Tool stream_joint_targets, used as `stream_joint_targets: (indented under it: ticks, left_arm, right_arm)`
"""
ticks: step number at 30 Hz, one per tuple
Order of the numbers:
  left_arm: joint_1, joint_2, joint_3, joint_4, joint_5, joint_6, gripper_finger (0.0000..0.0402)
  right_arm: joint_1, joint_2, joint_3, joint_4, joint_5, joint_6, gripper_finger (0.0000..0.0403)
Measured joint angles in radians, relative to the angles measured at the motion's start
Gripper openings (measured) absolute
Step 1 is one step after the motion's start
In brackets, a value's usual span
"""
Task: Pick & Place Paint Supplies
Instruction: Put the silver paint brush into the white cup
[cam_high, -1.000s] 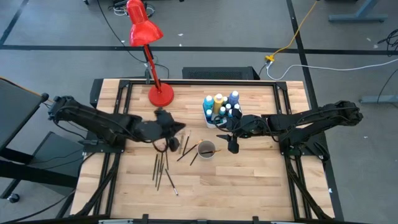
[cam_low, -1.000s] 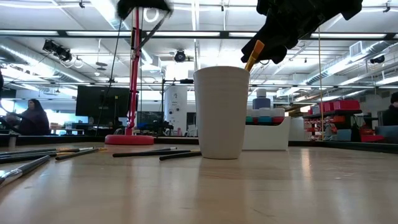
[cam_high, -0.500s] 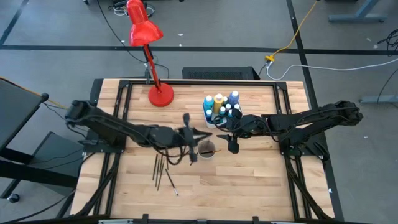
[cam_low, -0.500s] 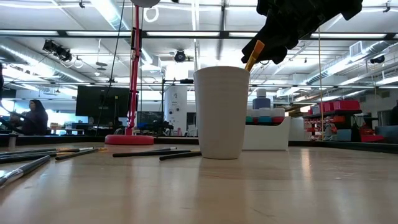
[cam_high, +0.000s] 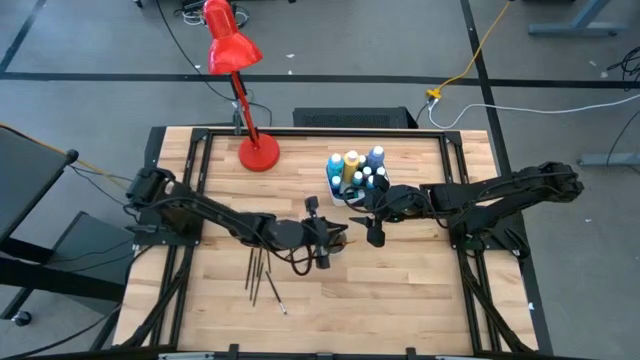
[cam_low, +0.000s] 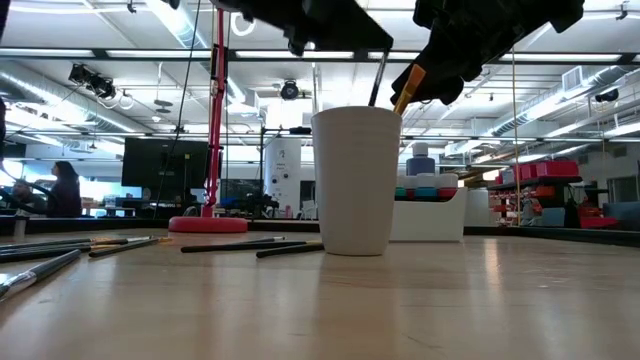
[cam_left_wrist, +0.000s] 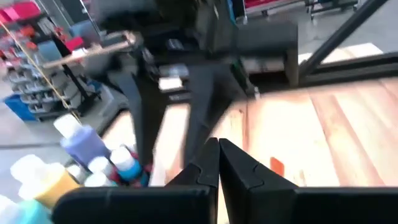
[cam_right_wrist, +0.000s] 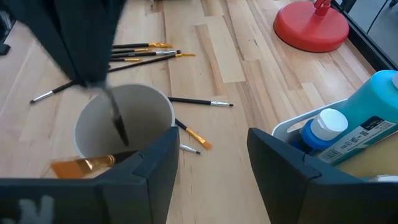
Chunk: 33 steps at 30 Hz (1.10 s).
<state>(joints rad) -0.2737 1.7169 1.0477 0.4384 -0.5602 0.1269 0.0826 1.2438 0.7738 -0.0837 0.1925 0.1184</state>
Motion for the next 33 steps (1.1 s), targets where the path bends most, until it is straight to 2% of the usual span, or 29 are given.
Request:
stream_joint_targets:
  ticks: [7,12,19,27,33]
  left_arm:
    - [-0.002,0.038,-0.001,-0.060,0.004,-0.107,0.0004]
    - [-0.002,0.038,-0.001,-0.131,0.004,-0.175,0.0016]
    - [-0.002,0.038,-0.001,-0.139,0.049,-0.181,0.0023]
    - [-0.002,0.038,-0.001,-0.134,0.049,-0.177,0.0027]
    - [-0.002,0.038,-0.001,-0.134,0.049,-0.174,0.0058]
  right_arm:
    - [0.000,0.000,0.000,0.000,0.000,0.000,0.0194]
    - [0.000,0.000,0.000,0.001,0.000,0.000,0.0194]
    - [0.000,0.000,0.000,0.001,0.000,0.000,0.0194]
    - [0.000,0.000,0.000,0.001,0.000,0.000,0.0194]
    - [0.000,0.000,0.000,0.001,0.000,0.000,0.0194]
